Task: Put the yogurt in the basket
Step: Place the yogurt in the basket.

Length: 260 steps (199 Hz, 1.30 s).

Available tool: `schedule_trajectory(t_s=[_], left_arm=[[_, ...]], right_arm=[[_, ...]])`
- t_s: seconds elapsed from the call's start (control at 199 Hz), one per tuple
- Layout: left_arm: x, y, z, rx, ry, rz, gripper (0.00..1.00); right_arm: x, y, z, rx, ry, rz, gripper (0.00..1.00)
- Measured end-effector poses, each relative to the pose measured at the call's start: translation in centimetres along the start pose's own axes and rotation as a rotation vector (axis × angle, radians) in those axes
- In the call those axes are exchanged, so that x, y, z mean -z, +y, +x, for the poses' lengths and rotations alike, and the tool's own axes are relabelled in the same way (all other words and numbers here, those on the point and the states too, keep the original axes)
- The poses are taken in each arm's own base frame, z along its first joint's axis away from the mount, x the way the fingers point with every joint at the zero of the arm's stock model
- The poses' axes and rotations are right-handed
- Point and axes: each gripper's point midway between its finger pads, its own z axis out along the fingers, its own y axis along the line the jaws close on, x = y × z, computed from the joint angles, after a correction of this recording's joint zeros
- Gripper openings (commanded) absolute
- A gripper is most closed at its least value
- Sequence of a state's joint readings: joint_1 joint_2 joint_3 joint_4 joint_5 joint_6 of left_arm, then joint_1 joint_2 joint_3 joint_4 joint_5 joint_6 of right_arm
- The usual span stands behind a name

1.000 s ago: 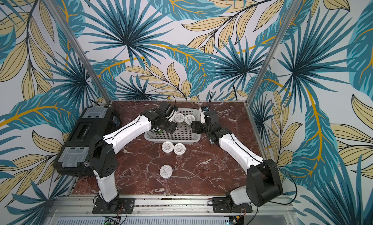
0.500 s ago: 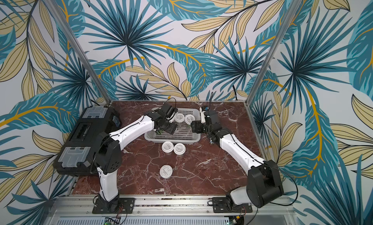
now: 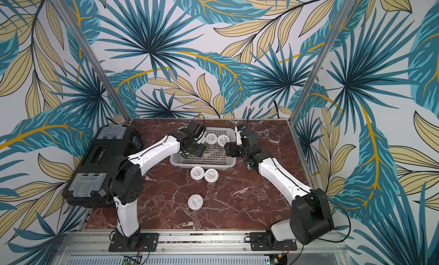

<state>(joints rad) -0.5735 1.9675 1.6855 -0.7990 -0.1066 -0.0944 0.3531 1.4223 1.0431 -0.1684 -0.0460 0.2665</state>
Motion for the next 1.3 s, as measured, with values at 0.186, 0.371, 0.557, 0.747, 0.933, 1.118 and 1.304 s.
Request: schedule_trajectory(t_s=[0.186,0.371,0.557,0.747,0.933,1.118,1.304], left_arm=[[-1.0,-0.2,0.4,0.002,0.02,0.014,0.69],[-2.2,-0.1,0.8,0.006,0.04,0.013,0.7],[-2.3,0.2,0.6,0.012,0.032,0.011,0.7],[-2.4,0.5,0.6,0.018,0.033,0.007,0.74],[-2.4,0.6,0.6,0.017,0.034,0.004,0.8],[-2.4,0.6,0.6,0.017,0.033,0.004,0.81],[-2.3,0.2,0.5,0.011,0.03,0.006,0.82]], right_arm=[[0.0,0.0,0.0,0.0,0.0,-0.001,0.87],[0.0,0.1,0.0,0.0,0.001,-0.004,0.87],[0.0,0.1,0.0,0.0,0.001,-0.004,0.87],[0.0,0.1,0.0,0.001,0.002,-0.007,0.87],[0.0,0.2,0.1,0.001,0.002,-0.007,0.87],[-0.1,0.3,0.2,0.002,0.006,-0.009,0.87],[-0.1,0.4,0.2,0.004,0.008,-0.011,0.87]])
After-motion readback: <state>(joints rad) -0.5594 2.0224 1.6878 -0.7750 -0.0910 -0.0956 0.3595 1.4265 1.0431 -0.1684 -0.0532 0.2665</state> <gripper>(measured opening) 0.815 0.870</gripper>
